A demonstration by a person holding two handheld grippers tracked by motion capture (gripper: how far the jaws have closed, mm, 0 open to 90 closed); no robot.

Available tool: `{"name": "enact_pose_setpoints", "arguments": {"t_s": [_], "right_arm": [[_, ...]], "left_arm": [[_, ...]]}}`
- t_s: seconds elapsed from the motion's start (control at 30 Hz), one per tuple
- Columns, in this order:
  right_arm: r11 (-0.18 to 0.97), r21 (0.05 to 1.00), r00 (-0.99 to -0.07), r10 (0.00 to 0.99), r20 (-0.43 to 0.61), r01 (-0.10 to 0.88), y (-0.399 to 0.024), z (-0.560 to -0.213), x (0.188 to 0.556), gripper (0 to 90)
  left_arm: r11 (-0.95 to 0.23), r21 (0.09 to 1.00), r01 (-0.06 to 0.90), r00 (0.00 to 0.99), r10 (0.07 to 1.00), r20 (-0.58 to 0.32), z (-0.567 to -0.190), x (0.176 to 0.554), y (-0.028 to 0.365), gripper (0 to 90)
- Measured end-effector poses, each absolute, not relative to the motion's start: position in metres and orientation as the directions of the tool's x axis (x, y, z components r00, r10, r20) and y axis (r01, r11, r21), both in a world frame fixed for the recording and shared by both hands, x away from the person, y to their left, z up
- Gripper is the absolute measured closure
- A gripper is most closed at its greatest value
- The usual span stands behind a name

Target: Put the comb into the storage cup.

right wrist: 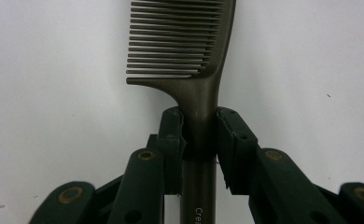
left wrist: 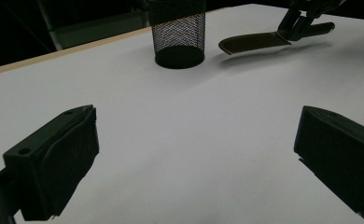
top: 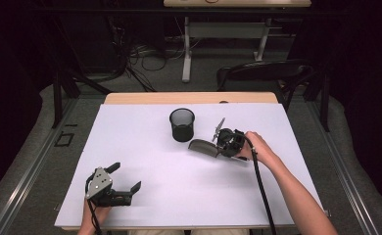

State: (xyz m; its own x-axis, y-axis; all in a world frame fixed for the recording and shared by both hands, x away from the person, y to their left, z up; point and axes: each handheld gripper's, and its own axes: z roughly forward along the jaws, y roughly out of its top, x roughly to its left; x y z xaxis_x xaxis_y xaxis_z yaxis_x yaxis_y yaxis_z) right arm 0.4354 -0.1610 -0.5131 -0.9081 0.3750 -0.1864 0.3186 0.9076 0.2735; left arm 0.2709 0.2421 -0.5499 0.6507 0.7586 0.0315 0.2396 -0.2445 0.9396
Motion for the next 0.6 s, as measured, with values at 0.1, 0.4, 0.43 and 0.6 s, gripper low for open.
{"name": "enact_pose_setpoints", "arguments": {"t_s": [0.1,0.4,0.43,0.6], "right_arm": [[0.902,0.279,-0.905,0.387,-0.179,0.331,-0.163,-0.511,0.433,72.7],[0.893,0.301,-0.902,0.397,-0.172,0.335,-0.169,-0.504,0.428,72.8],[0.888,0.321,-0.901,0.397,-0.175,0.329,-0.171,-0.505,0.427,72.8],[0.868,0.363,-0.892,0.42,-0.17,0.339,-0.177,-0.501,0.424,72.8]], "left_arm": [[-0.245,0.94,0.239,0.65,0.759,0.032,-0.55,0.271,0.242,0.0],[-0.244,0.94,0.238,0.65,0.76,0.033,-0.55,0.271,0.242,0.0],[-0.246,0.94,0.237,0.65,0.76,0.035,-0.549,0.271,0.242,0.0],[-0.242,0.943,0.228,0.65,0.759,0.038,-0.548,0.27,0.242,0.0]]}}
